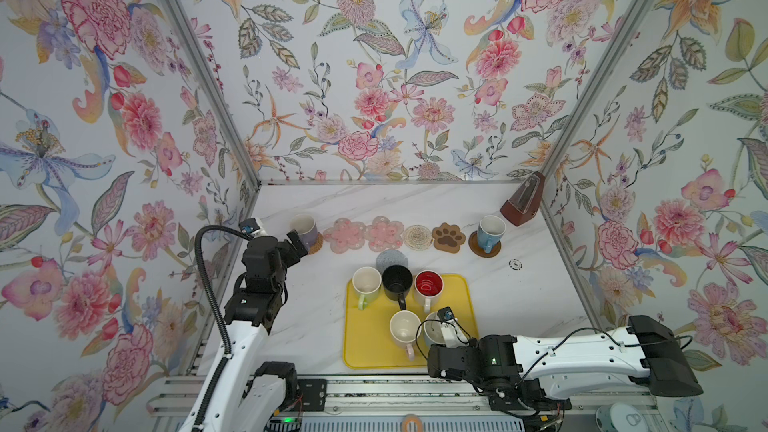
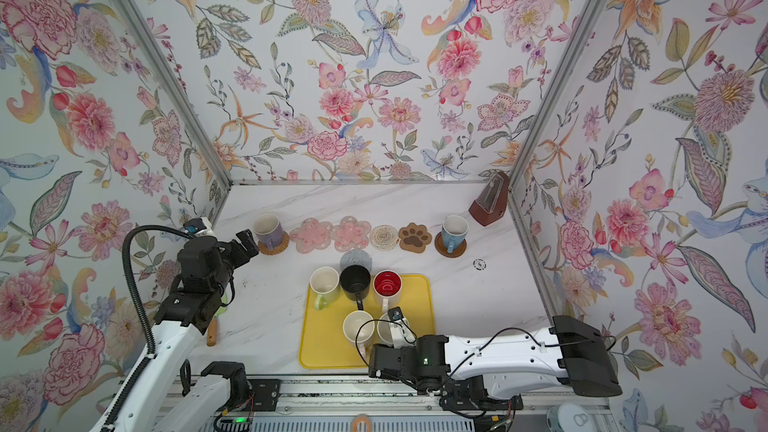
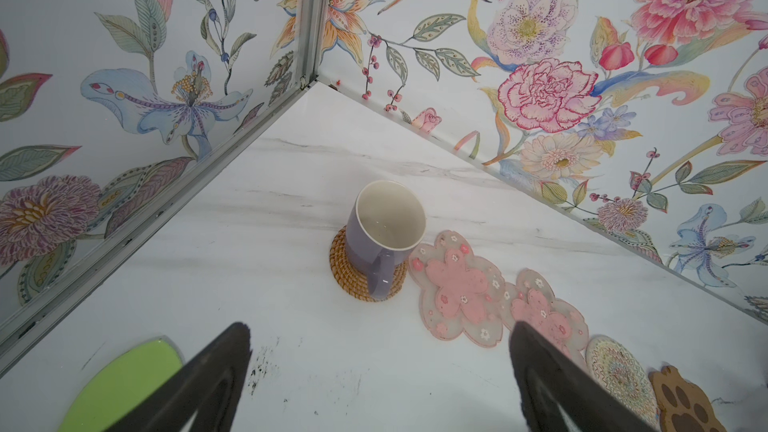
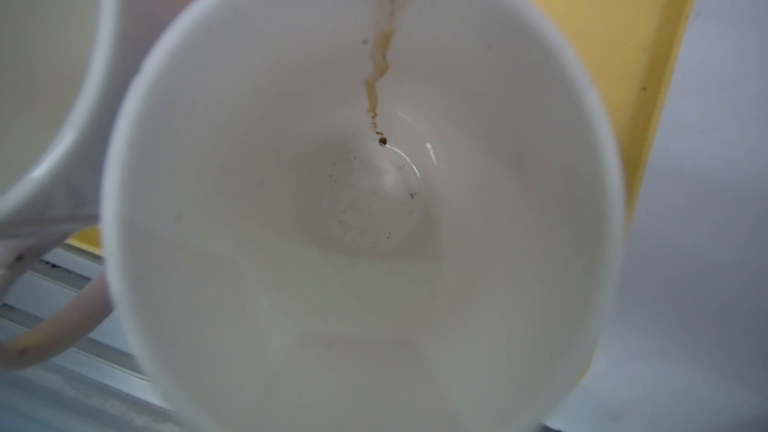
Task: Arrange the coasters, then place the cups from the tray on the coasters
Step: 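Grip the light-blue-handled mug with the right gripper and lift it off the tray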
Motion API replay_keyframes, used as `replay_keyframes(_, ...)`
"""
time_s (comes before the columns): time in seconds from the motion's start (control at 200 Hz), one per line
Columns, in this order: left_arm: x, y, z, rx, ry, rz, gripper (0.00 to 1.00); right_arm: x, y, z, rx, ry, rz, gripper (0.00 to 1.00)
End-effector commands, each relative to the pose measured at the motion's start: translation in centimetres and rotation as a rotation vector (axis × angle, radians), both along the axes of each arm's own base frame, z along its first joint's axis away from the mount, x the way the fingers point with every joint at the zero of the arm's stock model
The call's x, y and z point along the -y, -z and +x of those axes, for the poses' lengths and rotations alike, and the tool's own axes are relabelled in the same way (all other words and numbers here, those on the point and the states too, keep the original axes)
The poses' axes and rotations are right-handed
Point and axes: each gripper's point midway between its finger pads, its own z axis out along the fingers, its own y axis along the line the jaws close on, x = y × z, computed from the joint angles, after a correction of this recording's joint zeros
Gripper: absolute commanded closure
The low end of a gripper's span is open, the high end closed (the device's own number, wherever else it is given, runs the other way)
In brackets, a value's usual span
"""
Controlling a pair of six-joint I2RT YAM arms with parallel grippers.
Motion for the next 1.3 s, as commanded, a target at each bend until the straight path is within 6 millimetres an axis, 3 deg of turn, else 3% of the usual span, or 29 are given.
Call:
replay_keyframes(0.0,0.0,0.3,-0.1,-0.002,0.002,-0.004,0.01,-0.3,-0.4,0.1,0.002,-0.018,-0.005,0.76)
replay_keyframes(0.205,0.0,0.3,-0.1,0.001,0.0,-0.008,0.01,-0.2,-0.9,-0.1,-0.002,-0.048,-0.015,0.89)
replay_keyframes(0.415,0.0,0.4,-0.2,0.0,0.003,-0.01,0.01,1.2,-2.1,0.3,0.011,-0.03,-0.058,0.99)
replay_keyframes(0.696,0.0,0.6,-0.3,-0.003,0.001,-0.012,0.01,4.4,-4.6,1.6,0.021,0.091,-0.01,1.0)
replay_keyframes(1.016,0.4,0.8,-0.7,0.004,0.023,-0.024,0.01,6.0,-7.9,5.3,0.047,0.193,0.033,1.0)
replay_keyframes(1.291,0.5,1.0,-1.0,0.005,0.029,-0.031,0.01,6.8,-10.8,10.6,0.141,0.265,0.002,1.0)
